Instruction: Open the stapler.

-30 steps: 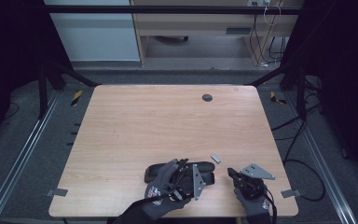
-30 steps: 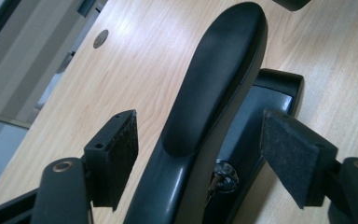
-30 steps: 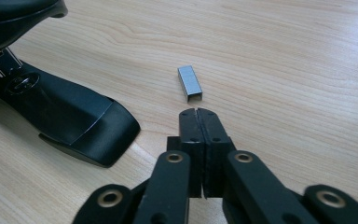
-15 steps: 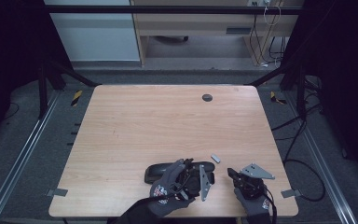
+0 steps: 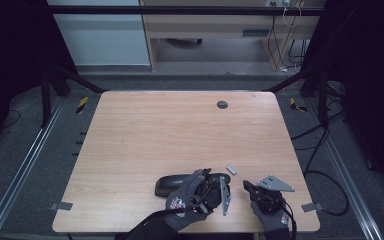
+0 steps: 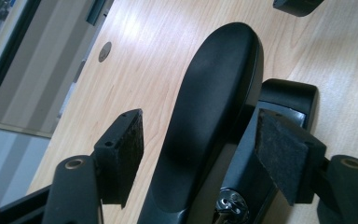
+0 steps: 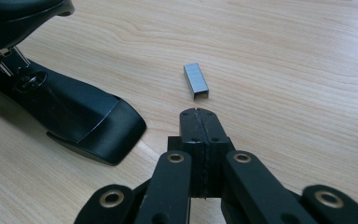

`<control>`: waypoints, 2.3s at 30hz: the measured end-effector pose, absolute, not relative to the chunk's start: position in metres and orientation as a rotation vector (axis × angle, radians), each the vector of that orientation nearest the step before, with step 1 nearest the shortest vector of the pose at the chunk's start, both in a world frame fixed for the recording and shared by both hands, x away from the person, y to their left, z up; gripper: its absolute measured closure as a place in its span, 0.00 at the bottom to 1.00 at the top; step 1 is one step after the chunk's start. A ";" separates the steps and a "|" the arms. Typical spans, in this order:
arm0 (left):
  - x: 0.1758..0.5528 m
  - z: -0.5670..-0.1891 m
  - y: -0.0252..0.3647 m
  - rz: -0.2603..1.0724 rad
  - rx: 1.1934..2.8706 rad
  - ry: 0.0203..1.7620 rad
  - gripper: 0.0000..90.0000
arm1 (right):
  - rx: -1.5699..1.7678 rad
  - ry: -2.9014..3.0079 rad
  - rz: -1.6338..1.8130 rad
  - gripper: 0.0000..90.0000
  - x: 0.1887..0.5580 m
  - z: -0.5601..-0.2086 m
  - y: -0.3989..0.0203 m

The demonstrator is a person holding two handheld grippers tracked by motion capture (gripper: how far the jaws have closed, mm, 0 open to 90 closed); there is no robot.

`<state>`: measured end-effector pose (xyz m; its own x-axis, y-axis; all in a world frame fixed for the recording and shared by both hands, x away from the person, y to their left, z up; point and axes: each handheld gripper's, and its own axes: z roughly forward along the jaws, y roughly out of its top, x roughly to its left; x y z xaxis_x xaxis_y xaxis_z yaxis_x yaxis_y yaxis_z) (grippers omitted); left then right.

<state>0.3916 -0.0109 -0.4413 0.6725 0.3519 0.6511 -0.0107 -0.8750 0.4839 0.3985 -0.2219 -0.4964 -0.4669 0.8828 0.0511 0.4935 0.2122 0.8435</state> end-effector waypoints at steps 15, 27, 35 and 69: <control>0.395 -0.445 -0.015 1.139 2.466 0.232 0.46 | 1.233 2.113 1.226 1.00 0.398 -0.497 -0.208; 0.392 -0.446 -0.018 1.155 2.473 0.212 0.54 | 1.217 2.169 1.271 1.00 0.400 -0.501 -0.192; 0.392 -0.447 -0.018 1.157 2.466 0.223 0.54 | 1.203 2.203 1.277 1.00 0.403 -0.504 -0.183; 0.391 -0.448 -0.016 1.149 2.421 0.249 0.54 | 1.238 2.209 1.321 1.00 0.403 -0.507 -0.178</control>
<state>0.3912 -0.0158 -0.4477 0.6377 0.3435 0.6895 -0.0278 -0.8842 0.4662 0.4033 -0.1782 -0.5068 -0.5915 0.7871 0.1750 0.5264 0.2126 0.8232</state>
